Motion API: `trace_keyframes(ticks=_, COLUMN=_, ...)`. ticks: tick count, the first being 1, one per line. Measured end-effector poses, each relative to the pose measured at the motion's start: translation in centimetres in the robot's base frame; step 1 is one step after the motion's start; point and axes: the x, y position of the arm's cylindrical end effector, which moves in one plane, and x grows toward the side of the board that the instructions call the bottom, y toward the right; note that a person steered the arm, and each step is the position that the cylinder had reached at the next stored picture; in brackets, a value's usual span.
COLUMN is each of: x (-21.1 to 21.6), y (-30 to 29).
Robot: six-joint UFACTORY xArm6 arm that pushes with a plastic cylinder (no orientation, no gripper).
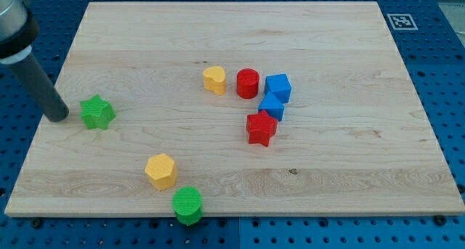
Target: Move green star above yellow hexagon
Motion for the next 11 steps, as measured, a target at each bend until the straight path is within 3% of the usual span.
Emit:
trace_keyframes(ticks=2, x=0.4, y=5.6)
trace_keyframes(ticks=7, x=4.7, y=9.0)
trace_keyframes(ticks=9, x=0.6, y=10.7)
trace_keyframes(ticks=10, x=0.3, y=11.9)
trace_keyframes(ticks=11, x=2.8, y=12.4)
